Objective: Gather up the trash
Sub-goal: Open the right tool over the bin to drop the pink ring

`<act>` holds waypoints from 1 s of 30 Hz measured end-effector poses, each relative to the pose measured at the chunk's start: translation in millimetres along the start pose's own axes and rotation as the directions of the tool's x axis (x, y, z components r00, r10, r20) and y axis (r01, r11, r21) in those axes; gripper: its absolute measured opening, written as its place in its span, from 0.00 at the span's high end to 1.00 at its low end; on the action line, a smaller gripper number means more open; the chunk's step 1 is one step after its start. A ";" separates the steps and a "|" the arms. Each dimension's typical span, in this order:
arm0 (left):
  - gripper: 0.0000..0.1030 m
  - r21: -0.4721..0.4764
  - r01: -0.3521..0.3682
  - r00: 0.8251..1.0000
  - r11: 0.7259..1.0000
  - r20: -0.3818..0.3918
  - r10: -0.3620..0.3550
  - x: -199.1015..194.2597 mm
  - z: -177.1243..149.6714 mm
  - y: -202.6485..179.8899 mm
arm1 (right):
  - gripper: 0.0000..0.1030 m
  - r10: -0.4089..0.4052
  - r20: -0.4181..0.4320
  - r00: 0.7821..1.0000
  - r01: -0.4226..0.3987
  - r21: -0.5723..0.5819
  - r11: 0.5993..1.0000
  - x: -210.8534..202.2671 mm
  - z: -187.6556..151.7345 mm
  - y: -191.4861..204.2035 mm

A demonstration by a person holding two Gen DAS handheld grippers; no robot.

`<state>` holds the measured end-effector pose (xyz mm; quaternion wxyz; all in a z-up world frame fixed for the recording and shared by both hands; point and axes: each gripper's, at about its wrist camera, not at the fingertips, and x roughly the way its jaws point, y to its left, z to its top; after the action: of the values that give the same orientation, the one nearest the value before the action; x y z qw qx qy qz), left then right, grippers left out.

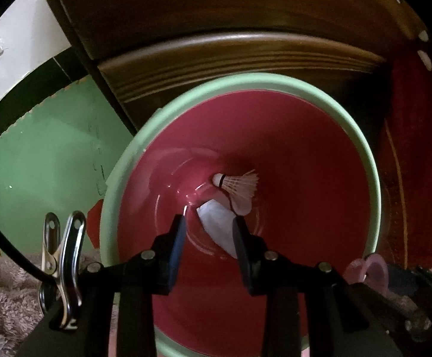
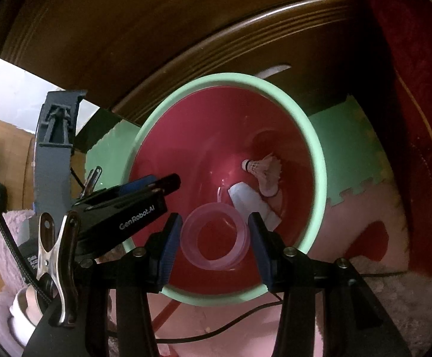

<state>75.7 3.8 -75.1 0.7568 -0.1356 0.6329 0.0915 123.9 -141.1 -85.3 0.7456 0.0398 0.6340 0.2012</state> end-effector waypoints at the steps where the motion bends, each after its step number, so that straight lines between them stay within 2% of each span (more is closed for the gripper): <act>1: 0.69 0.000 0.000 1.000 1.000 -0.001 0.000 -0.1 0.2 0.2 | 0.54 0.002 0.000 1.000 -0.002 0.003 1.000 0.0 -0.2 -0.3; 3: 0.69 -0.003 0.000 1.000 1.000 0.000 0.000 -0.3 0.5 0.1 | 0.53 0.003 0.001 1.000 -0.003 0.008 1.000 -0.7 -0.3 -0.1; 5: 0.69 -0.003 -0.002 1.000 1.000 0.002 0.002 -0.3 0.2 0.1 | 0.46 0.004 0.000 1.000 -0.004 0.010 1.000 0.8 0.4 -0.5; 7: 0.69 0.003 0.001 1.000 1.000 0.000 -0.001 -0.6 0.6 1.2 | 0.43 0.000 -0.004 1.000 0.000 0.006 1.000 1.5 0.4 -0.4; 30: 0.69 0.014 -0.003 1.000 1.000 0.011 0.003 -3.4 0.3 -4.1 | 0.43 0.000 0.021 1.000 0.000 -0.024 1.000 -8.7 -1.4 8.4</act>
<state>76.6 0.1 -71.4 0.7611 -0.1288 0.6294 0.0887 119.4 -136.7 -74.9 0.7528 0.0330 0.6236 0.2083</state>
